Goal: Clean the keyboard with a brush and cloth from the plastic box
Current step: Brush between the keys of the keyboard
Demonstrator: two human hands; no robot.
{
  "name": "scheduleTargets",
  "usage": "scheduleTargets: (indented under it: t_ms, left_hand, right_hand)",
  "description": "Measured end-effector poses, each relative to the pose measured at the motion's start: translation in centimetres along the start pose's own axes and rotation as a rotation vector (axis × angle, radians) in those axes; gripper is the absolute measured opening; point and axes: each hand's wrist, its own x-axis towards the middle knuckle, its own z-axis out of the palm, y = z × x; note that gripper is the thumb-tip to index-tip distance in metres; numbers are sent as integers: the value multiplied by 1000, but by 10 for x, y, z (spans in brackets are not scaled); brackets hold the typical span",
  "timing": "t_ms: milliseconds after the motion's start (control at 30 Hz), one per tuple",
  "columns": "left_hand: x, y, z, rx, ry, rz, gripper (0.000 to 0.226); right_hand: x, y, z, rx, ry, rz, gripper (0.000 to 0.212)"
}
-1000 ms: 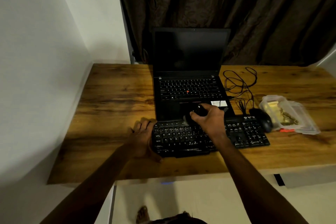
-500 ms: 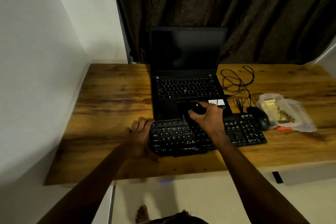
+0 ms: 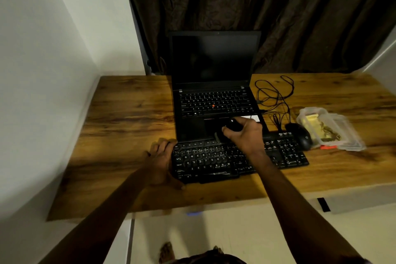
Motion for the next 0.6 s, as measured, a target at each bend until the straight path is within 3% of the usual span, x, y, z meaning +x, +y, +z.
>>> scheduleTargets:
  t_ms: [233, 367, 600]
  left_hand:
    - [-3, 2, -1, -12, 16, 19, 154]
    - [-6, 9, -3, -32, 26, 40, 148]
    - [-2, 1, 0, -3, 1, -9, 166]
  right_hand:
    - [7, 26, -30, -111, 63, 79, 36]
    - [3, 15, -32, -109, 80, 20, 23]
    - [-2, 1, -2, -56, -60, -29, 23]
